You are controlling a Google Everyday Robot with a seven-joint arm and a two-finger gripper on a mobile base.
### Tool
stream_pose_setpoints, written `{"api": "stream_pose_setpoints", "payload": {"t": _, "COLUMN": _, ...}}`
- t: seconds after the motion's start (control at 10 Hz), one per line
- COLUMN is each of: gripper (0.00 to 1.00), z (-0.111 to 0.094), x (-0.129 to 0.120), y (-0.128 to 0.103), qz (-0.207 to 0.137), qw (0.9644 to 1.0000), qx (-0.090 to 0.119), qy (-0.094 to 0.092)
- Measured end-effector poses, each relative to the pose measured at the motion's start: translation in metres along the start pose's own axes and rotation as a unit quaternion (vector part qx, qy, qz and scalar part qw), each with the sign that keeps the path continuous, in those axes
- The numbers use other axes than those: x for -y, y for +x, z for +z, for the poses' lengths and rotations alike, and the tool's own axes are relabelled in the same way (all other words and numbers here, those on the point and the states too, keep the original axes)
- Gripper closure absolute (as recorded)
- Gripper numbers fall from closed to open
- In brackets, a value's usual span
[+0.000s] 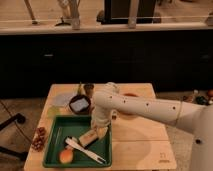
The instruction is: Place eraser in tray
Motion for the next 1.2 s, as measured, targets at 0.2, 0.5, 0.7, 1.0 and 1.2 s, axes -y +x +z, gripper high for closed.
{"api": "stream_pose_setpoints", "payload": {"t": 0.2, "gripper": 0.95, "z": 0.004, "x": 0.006, "y": 0.004, "qz": 0.013, "qw": 0.9999, "qx": 0.000, "qy": 0.009}}
{"api": "stream_pose_setpoints", "payload": {"t": 0.5, "gripper": 0.68, "z": 0.013, "x": 0.011, "y": 0.013, "qz": 0.039, "qw": 0.9989, "qx": 0.001, "qy": 0.028}}
{"api": "stream_pose_setpoints", "payload": {"t": 0.7, "gripper": 0.48, "z": 0.021, "x": 0.011, "y": 0.022, "qz": 0.051, "qw": 0.9977, "qx": 0.015, "qy": 0.041}}
{"api": "stream_pose_setpoints", "payload": {"t": 1.0, "gripper": 0.21, "z": 0.025, "x": 0.012, "y": 0.025, "qz": 0.050, "qw": 0.9966, "qx": 0.039, "qy": 0.052}}
{"api": "stream_pose_setpoints", "payload": {"t": 1.2, "gripper": 0.20, "z": 0.023, "x": 0.016, "y": 0.018, "qz": 0.041, "qw": 0.9966, "qx": 0.047, "qy": 0.055}}
